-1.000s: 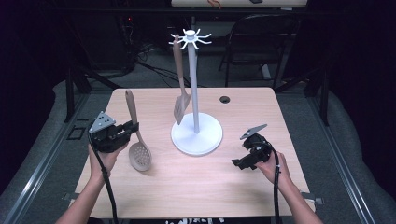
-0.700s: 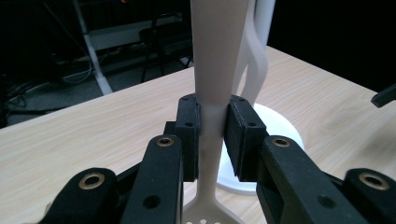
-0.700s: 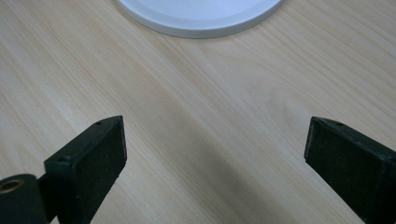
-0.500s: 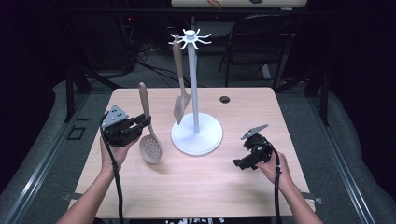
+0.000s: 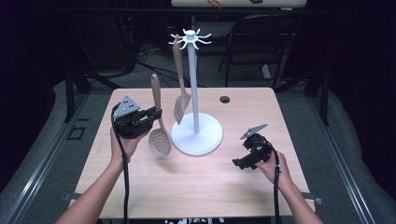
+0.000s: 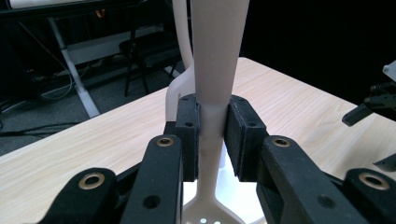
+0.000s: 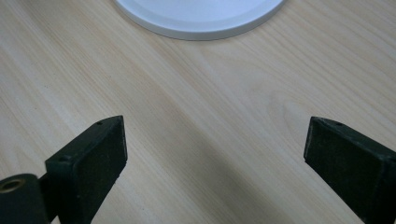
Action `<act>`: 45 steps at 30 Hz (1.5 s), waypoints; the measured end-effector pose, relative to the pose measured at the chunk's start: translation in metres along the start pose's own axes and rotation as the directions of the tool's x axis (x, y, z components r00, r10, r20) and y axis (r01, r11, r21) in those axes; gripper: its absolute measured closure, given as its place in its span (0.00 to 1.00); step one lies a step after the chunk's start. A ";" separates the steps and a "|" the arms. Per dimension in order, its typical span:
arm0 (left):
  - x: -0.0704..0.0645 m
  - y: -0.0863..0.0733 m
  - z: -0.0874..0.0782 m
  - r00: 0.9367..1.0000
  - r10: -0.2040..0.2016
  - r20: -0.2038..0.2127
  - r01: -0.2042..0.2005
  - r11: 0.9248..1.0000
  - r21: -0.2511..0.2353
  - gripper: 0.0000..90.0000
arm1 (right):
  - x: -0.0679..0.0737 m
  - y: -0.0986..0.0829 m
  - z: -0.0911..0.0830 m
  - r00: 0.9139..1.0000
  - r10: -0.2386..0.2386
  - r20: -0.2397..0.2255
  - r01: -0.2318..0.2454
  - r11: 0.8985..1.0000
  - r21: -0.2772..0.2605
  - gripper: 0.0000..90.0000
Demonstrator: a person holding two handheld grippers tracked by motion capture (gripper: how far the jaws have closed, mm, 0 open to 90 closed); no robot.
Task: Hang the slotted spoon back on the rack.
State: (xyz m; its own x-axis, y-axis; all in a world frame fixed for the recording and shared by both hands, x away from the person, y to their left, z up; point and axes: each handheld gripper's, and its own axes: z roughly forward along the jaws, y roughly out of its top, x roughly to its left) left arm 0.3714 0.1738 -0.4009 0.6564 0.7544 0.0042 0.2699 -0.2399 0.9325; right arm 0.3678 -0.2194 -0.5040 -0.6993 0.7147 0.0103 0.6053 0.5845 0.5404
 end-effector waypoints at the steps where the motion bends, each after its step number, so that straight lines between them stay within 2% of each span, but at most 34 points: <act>1: -0.001 0.002 0.002 1.000 0.004 0.000 -0.004 1.000 0.001 0.84 | 0.000 0.000 0.000 1.000 0.001 0.004 -0.001 1.000 0.000 0.06; 10: -0.007 0.023 0.016 1.000 0.010 0.005 -0.010 1.000 0.004 0.84 | -0.001 0.000 0.000 1.000 0.002 0.002 -0.002 1.000 -0.002 0.06; 21: -0.017 0.048 0.021 1.000 0.021 0.019 -0.021 1.000 -0.004 0.84 | -0.001 0.000 0.000 1.000 0.002 0.001 -0.002 1.000 -0.005 0.06; 31: -0.022 0.068 0.025 1.000 0.019 -0.008 -0.019 1.000 0.000 0.84 | -0.001 0.000 0.000 1.000 -0.004 -0.001 0.004 1.000 -0.009 0.06; 39: -0.024 0.078 0.030 0.999 0.028 -0.028 -0.027 0.999 0.019 0.84 | 0.000 0.000 0.000 1.000 -0.011 -0.002 0.011 1.000 -0.006 0.06; 45: -0.023 0.079 0.034 0.998 0.033 -0.044 -0.031 0.999 0.039 0.84 | 0.000 0.000 0.000 1.000 -0.011 -0.003 0.011 1.000 -0.009 0.06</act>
State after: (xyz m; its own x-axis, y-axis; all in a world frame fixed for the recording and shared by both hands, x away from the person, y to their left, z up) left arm 0.4020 0.1166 -0.3393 0.6335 0.7721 0.0508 0.2765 -0.2872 0.9171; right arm 0.3679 -0.2191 -0.5035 -0.7073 0.7069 0.0073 0.5942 0.5889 0.5478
